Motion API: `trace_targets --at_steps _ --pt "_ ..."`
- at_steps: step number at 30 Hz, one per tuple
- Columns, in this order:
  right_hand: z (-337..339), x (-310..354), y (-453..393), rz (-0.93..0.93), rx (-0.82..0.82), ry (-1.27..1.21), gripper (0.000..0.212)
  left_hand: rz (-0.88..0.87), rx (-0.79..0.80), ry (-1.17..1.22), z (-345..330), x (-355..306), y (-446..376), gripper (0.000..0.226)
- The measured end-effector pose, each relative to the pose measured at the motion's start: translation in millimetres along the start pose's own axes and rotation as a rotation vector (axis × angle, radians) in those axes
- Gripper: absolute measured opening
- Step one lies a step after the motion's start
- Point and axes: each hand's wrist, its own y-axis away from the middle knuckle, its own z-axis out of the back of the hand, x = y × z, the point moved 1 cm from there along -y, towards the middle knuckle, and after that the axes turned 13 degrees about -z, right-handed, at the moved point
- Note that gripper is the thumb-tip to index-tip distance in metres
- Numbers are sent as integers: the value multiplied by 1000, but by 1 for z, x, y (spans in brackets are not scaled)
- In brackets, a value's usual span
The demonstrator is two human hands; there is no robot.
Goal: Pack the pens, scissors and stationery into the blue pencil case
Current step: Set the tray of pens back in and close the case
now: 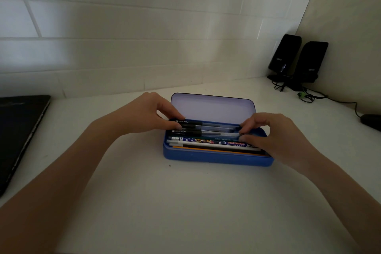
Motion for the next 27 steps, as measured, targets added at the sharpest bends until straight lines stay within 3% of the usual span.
trace_targets --at_steps 13,27 --pt "0 4 2 -54 -30 -11 15 10 11 -5 1 -2 1 21" --pt "-5 1 0 -105 -39 -115 10 36 69 56 4 -3 2 27"
